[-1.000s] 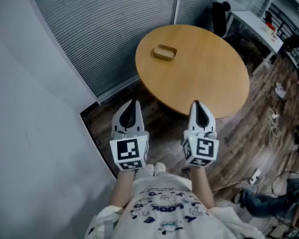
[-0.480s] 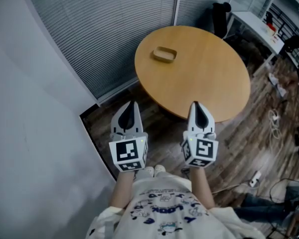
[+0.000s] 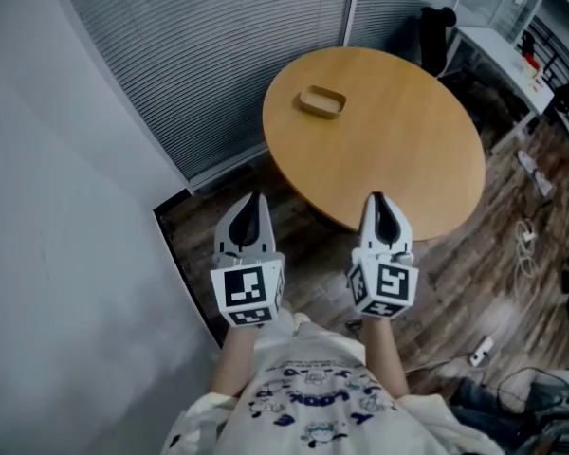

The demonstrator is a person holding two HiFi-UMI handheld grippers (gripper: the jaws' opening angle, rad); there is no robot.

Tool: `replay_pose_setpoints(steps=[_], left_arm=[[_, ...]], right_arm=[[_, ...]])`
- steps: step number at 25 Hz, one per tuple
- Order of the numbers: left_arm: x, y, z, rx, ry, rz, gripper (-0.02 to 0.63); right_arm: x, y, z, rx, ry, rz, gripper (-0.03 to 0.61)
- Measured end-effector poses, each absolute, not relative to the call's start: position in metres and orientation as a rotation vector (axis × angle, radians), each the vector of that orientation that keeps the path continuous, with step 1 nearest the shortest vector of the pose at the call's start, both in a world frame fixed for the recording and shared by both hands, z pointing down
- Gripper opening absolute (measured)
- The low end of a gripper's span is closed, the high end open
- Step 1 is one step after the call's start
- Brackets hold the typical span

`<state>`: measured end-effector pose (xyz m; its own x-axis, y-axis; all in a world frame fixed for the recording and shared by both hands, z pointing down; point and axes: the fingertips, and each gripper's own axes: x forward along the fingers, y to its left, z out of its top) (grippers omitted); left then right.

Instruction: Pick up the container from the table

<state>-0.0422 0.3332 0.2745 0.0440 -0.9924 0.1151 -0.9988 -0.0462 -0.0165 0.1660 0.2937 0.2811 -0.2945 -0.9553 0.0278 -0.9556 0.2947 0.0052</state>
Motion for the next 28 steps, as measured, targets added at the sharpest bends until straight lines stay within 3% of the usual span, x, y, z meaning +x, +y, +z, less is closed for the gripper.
replay_pose_setpoints(steps=[14, 28], left_arm=[[-0.06, 0.26, 0.29, 2.256, -2.067, 0.123, 0.002], [-0.103, 0.107, 0.282, 2.32, -1.964, 0.152, 0.002]], right_arm=[[0.143, 0.23, 0.292, 1.874, -2.479, 0.009, 0.009], [0.101, 0.091, 0.293, 1.934, -2.399, 0.092, 0.067]])
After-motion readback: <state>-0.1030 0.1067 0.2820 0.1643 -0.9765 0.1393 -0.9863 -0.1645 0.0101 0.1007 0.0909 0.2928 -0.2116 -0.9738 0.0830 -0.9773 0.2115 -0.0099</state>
